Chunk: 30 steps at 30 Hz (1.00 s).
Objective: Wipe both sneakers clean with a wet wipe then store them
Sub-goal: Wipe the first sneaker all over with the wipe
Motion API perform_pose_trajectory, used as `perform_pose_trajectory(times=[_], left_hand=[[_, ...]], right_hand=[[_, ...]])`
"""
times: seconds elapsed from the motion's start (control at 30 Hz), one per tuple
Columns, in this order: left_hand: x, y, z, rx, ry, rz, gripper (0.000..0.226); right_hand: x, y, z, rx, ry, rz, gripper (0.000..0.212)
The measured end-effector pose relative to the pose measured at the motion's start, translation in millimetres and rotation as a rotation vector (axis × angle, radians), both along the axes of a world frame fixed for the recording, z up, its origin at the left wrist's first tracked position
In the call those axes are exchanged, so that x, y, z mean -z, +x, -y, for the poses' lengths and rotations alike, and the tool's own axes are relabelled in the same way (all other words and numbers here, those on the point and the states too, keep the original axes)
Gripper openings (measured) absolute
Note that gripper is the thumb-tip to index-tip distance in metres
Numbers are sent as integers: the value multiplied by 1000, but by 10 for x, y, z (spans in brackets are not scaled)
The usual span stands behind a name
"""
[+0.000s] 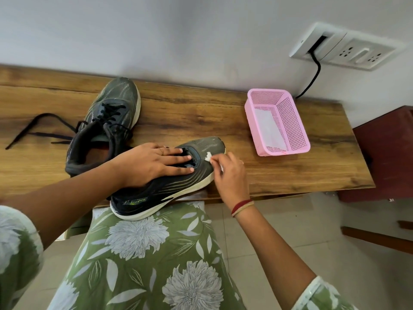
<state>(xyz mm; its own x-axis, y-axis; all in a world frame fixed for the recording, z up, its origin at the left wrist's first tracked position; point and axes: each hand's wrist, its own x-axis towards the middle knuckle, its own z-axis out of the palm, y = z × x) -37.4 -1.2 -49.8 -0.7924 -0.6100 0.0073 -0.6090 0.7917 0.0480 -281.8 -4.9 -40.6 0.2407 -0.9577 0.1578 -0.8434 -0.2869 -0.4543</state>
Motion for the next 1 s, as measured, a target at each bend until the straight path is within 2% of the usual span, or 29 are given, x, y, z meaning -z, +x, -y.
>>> perform_pose_trajectory(times=[0.1, 0.27, 0.4, 0.53, 0.67, 0.8, 0.93, 1.0], left_hand=[[8, 15, 10, -3, -14, -11, 62], [18, 0, 9, -1, 1, 3, 62], [12, -2, 18, -5, -16, -10, 62], [26, 5, -2, -3, 6, -19, 63], [-1, 4, 17, -7, -17, -36, 61], [-9, 0, 2, -9, 0, -25, 62], [-13, -1, 7, -13, -24, -20, 63], [1, 3, -2, -17, -9, -18, 64]], right_hand=[[-21, -73, 193, 141, -39, 109, 6], [36, -4, 0, -34, -14, 14, 9], [7, -6, 187, 154, -18, 135, 7], [55, 65, -5, -15, -13, 12, 10], [15, -34, 247, 177, -35, 169, 7], [38, -18, 114, 10, -35, 41, 7], [42, -110, 279, 145, -75, 127, 6], [69, -41, 152, 56, -32, 90, 7]])
